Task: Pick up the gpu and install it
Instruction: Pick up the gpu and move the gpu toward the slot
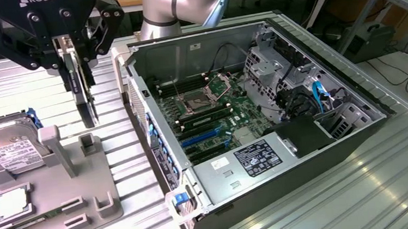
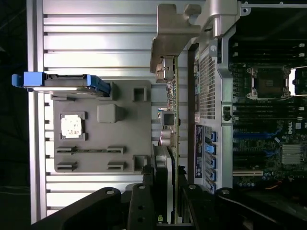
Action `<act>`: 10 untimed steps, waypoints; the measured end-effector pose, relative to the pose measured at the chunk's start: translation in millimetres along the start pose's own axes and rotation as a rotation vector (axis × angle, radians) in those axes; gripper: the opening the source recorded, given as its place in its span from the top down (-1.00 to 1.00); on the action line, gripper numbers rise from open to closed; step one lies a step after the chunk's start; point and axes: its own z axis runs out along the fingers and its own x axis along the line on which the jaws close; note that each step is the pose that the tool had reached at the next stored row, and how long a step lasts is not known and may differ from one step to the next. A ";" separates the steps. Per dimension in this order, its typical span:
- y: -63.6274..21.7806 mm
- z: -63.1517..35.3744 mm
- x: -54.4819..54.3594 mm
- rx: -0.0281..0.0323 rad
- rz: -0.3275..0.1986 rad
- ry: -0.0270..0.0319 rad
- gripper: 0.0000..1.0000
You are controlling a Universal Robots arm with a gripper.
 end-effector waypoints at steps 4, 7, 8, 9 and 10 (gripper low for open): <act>0.0 0.1 -4.7 0.0000 0.000 0.0000 0.44; 0.0 0.3 -10.4 -0.0001 0.000 -0.0001 0.44; 0.0 0.3 -12.4 -0.0001 0.000 0.0000 0.44; 0.0 0.3 -14.4 0.0000 0.000 0.0000 0.44; 0.0 0.4 -16.7 -0.0001 0.000 0.0000 0.44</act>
